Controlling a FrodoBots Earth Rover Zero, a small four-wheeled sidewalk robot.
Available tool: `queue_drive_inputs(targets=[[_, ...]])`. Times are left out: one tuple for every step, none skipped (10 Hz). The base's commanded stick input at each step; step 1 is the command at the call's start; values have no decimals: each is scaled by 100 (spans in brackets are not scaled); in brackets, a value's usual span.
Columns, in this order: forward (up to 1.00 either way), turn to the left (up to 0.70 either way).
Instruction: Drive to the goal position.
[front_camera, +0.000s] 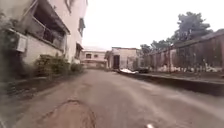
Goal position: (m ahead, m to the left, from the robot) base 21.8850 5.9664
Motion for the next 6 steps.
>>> queue_drive_inputs(targets=[[70,0],[70,0],[70,0],[70,0],[70,0],[70,0]])
